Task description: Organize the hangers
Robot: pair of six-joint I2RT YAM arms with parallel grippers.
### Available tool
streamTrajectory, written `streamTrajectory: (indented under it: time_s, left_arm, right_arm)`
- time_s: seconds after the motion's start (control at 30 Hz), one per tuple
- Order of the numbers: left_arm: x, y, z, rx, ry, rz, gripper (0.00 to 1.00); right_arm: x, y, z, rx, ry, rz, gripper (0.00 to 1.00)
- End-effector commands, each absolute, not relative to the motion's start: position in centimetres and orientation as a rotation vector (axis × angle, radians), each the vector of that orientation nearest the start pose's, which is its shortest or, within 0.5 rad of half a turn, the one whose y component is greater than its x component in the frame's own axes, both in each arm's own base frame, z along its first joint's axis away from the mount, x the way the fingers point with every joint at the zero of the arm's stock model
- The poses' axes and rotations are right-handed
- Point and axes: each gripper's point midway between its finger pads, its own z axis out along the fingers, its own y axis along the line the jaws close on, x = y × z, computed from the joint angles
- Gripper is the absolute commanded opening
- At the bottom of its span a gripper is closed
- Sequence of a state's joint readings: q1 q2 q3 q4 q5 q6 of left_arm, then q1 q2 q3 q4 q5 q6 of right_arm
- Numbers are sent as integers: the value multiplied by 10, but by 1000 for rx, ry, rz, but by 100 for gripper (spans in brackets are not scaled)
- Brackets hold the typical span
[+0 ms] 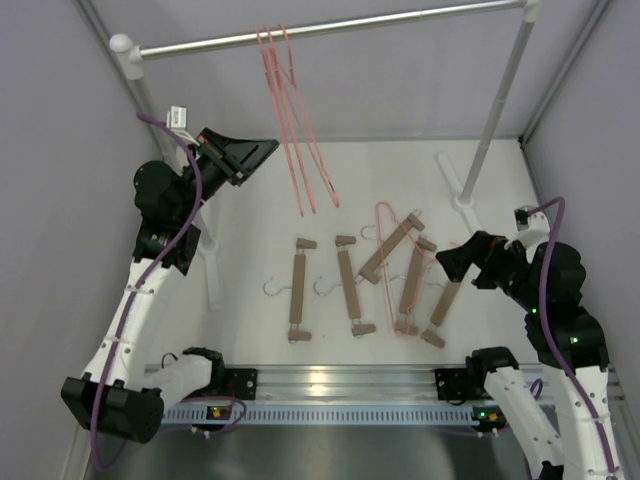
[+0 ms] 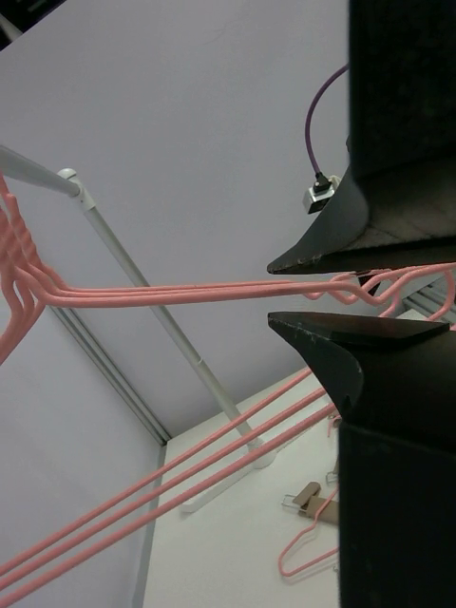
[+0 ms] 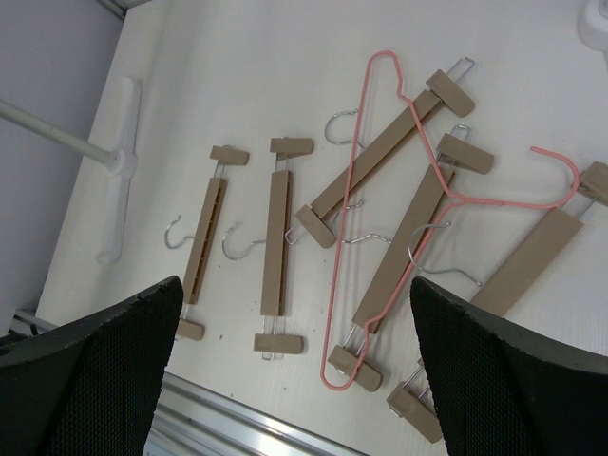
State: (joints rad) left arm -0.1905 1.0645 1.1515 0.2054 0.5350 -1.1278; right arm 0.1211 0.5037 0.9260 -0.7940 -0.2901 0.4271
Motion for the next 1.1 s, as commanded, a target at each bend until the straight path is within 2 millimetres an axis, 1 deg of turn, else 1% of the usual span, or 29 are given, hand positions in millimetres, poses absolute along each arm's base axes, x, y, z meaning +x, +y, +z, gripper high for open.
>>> streamTrajectory:
  time_s: [0.0, 0.27, 0.3, 0.4, 0.47, 0.53, 0.57, 0.6, 0.63, 0.7, 0.73, 0.77, 0.8, 0.83, 0.93, 0.97, 1.0, 1.03, 1.07]
  left_arm:
    - [292, -179, 486, -108, 1386, -1436, 27]
    - [286, -174, 483, -111, 1404, -1373, 28]
    - [286, -173, 480, -119, 1418, -1363, 29]
    - [279, -169, 479, -114, 1423, -1323, 29]
    - [273, -165, 474, -118, 1437, -1292, 29]
    - [271, -162, 462, -135, 1466, -1259, 29]
    - [264, -159, 464, -131, 1454, -1249, 29]
    - [264, -157, 459, -134, 1458, -1228, 29]
    - [264, -156, 452, -150, 1480, -1214, 29]
    - [258, -153, 445, -161, 1496, -1200, 29]
    - [258, -152, 438, -168, 1510, -1185, 29]
    - [256, -150, 433, -178, 1521, -1176, 29]
    - [249, -148, 432, -179, 1518, -1170, 29]
    - [250, -146, 421, -199, 1535, -1155, 29]
    - [242, -143, 406, -224, 1555, -1149, 29]
    - [243, -143, 390, -241, 1586, -1148, 29]
    - [242, -143, 383, -249, 1598, -1153, 29]
    - [238, -144, 378, -252, 1602, -1165, 32]
    - [239, -146, 359, -265, 1642, -1173, 40]
  right_arm:
    - [179, 89, 292, 84, 1937, 642, 100]
    - [181, 86, 292, 109, 1937, 628, 99]
    - [182, 86, 291, 113, 1940, 625, 99]
    - [184, 84, 281, 139, 1969, 614, 99]
    - [186, 82, 268, 160, 2005, 605, 99]
    - [188, 83, 253, 177, 2043, 606, 100]
    - [189, 82, 248, 190, 2055, 598, 99]
    - [190, 81, 242, 199, 2069, 593, 99]
    - [190, 80, 232, 213, 2093, 586, 99]
    - [192, 77, 221, 237, 2117, 566, 99]
    - [192, 76, 211, 253, 2138, 554, 99]
    - [192, 75, 207, 263, 2146, 549, 99]
    - [192, 74, 203, 271, 2153, 544, 99]
    - [192, 74, 198, 280, 2160, 540, 99]
    - [193, 70, 192, 307, 2162, 519, 100]
    - [194, 69, 193, 309, 2153, 516, 100]
    - [194, 69, 193, 311, 2156, 518, 99]
    - [195, 70, 191, 314, 2158, 520, 100]
    - [195, 70, 192, 314, 2153, 523, 99]
